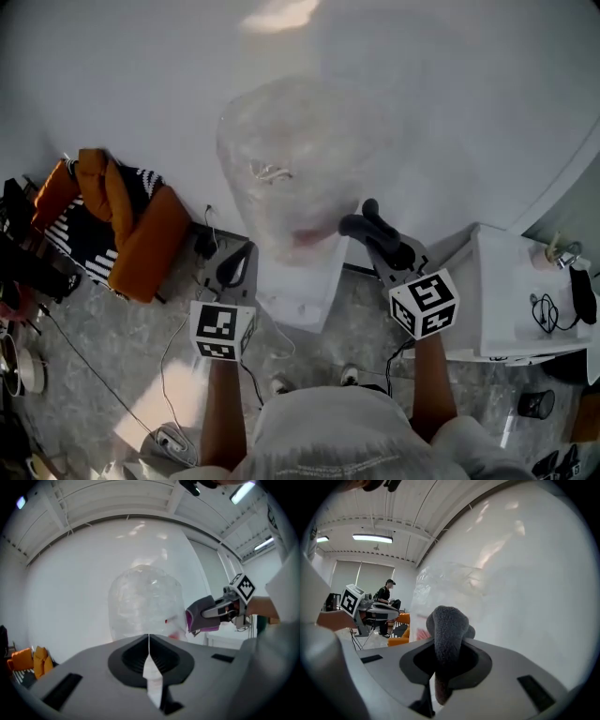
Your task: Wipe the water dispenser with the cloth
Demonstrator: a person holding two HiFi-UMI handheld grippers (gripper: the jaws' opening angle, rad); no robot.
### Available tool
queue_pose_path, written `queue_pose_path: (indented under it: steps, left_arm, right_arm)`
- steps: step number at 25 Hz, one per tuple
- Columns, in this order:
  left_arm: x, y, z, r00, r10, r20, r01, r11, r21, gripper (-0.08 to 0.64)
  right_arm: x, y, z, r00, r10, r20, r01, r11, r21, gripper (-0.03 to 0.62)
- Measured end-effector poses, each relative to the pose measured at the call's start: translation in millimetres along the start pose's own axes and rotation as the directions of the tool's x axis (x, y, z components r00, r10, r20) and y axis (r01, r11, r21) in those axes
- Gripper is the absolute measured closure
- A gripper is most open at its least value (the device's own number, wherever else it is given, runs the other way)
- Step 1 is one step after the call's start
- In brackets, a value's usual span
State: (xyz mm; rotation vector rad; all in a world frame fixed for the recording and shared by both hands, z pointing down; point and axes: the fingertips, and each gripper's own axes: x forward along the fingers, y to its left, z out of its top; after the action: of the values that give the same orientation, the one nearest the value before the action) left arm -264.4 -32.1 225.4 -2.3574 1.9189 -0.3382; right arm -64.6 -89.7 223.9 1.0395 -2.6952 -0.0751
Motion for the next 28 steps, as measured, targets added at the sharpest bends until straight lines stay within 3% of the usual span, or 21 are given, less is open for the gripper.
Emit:
queue_pose_path:
  steps: [10, 19, 28]
  left_arm:
    - [-9.6, -12.7, 31.1, 0.998, -0.048, 0.026, 0.046, 0.997, 0.065, 0.541]
    - [-11.8, -19.6, 28.4, 0.998, -0.059, 0.016, 0.058, 0.997, 0.050, 0.541]
    - [-2.7, -25.8, 20.2, 0.997, -0.079, -0.007, 0.079, 0.992, 0.099, 0.541]
  right_arm:
    - [-9.1, 15.0, 17.1, 0.999, 0.030, 0.011, -0.029, 0.999, -0.035, 0.538]
    - [-10.7, 22.9, 24.5, 0.995, 0.089, 0.035, -0.088, 0.996, -0.027, 0.538]
    - [-5.0, 18.7, 16.1, 0.997, 0.073, 0.027, -0.073, 0.997, -0.013, 0.538]
